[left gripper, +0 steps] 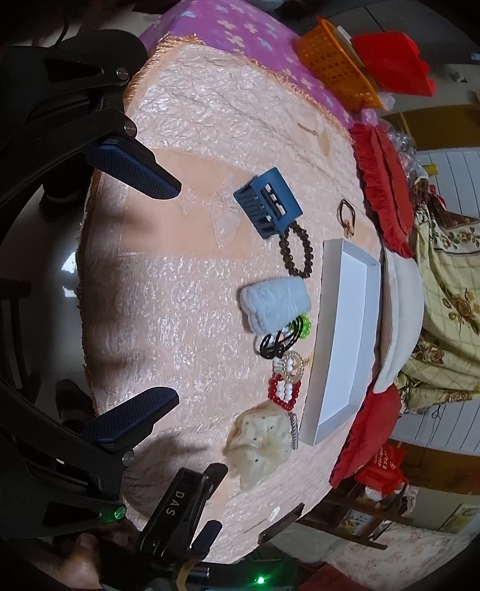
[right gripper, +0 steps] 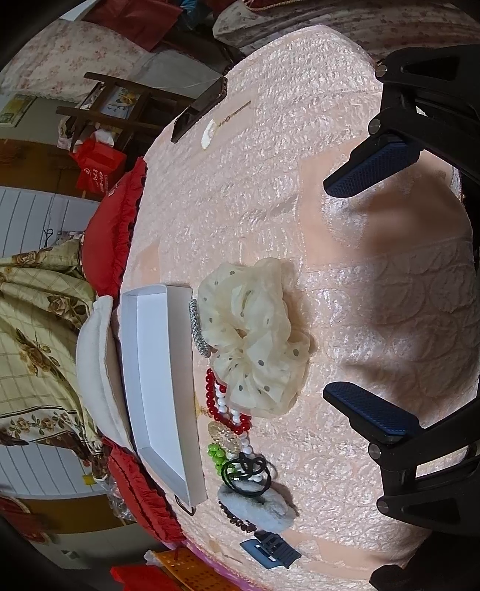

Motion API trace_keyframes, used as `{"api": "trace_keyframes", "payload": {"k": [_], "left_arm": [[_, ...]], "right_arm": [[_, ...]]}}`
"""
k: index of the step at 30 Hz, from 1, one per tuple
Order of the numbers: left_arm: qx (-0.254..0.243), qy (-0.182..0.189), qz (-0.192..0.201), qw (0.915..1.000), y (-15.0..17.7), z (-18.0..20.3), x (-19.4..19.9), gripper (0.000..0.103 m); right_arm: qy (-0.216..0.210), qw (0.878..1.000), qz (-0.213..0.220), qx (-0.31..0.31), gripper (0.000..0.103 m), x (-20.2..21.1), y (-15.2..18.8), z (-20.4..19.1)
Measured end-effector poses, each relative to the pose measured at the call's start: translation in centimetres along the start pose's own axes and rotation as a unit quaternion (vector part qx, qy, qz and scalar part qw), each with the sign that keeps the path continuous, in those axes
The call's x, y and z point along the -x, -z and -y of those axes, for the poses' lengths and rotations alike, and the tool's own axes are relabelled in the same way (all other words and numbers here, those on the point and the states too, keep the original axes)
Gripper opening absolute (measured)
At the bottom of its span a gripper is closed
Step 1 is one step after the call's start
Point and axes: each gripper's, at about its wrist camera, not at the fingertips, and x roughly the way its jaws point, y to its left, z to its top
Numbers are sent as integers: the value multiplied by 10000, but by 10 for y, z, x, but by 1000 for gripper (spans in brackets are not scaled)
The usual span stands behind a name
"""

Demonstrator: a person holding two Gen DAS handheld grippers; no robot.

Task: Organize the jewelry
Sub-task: 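Move both tools toward the jewelry laid out on the bed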

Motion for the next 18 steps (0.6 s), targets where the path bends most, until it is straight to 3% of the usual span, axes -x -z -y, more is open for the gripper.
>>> {"api": "trace_keyframes", "payload": {"k": [7,18], "left_arm": [[-96,157,-168,9997,6,4,-3,102],[218,12,24,9998,-3,-10,5,102]], "right_arm": [[17,9996,285,-71,99,13,-3,4],[174,9885,1425,-475,99,49,-13,24]]}}
